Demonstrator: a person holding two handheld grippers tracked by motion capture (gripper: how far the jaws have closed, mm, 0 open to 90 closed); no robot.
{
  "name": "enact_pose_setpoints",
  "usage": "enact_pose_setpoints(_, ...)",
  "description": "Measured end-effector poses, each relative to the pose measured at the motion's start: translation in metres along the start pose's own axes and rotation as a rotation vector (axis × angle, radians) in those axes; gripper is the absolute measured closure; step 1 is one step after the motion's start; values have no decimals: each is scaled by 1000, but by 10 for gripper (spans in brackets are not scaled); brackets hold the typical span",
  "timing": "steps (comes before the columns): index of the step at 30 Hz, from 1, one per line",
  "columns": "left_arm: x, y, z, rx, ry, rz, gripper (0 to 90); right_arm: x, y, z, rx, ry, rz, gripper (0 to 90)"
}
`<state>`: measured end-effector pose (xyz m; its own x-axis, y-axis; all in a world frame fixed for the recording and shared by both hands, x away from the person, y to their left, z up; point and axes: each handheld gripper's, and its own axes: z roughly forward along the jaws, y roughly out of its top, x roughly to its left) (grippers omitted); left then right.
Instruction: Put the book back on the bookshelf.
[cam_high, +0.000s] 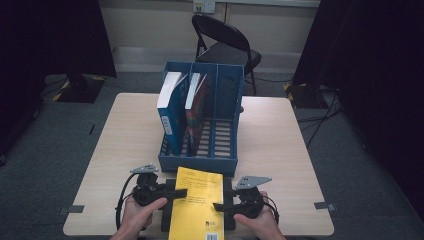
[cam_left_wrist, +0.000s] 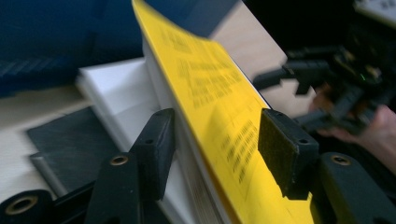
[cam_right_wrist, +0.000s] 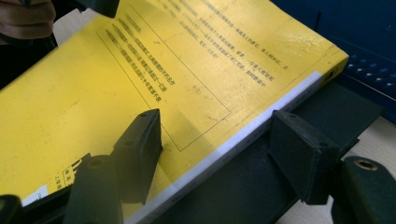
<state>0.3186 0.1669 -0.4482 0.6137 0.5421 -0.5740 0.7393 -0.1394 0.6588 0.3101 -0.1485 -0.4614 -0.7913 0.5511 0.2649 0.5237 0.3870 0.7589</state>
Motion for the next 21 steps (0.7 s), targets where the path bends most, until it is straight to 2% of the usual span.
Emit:
enact_pose_setpoints(1, -2, -2, 4, 23, -23, -2, 480, 0, 0, 0, -1, 1, 0, 344)
enact_pose_setpoints(2, -7, -6, 10, 62, -12, 5, 479, 0, 0, 0, -1, 2, 0, 347)
enact_pose_setpoints(3, -9, -9, 11, 48, 8, 21, 458, 0, 0, 0, -1, 2, 0, 349)
enact_pose_setpoints(6, -6, -7, 10, 59, -3, -9, 486, -1, 0, 0, -3, 3, -2, 349)
enact_pose_setpoints(8, 0, -5, 12, 54, -22, -32, 545, -1, 0, 0, -4, 5, -2, 348)
enact_pose_setpoints(11, 3, -2, 17, 63, -32, -14, 626, -1, 0, 1, -4, 7, -1, 348)
enact_pose_setpoints(13, 5, 0, 21, 68, -55, -45, 674, -1, 1, 1, -4, 4, -1, 348)
enact_pose_setpoints(15, 6, 3, 25, 72, -77, -51, 742, -1, 1, 2, -6, 2, 0, 346)
enact_pose_setpoints(17, 6, 3, 23, 61, -92, -40, 798, -1, 1, 2, -8, 4, -6, 346)
enact_pose_setpoints(21, 3, 4, 21, 48, -94, -25, 816, -2, 1, 2, -13, 10, -4, 343)
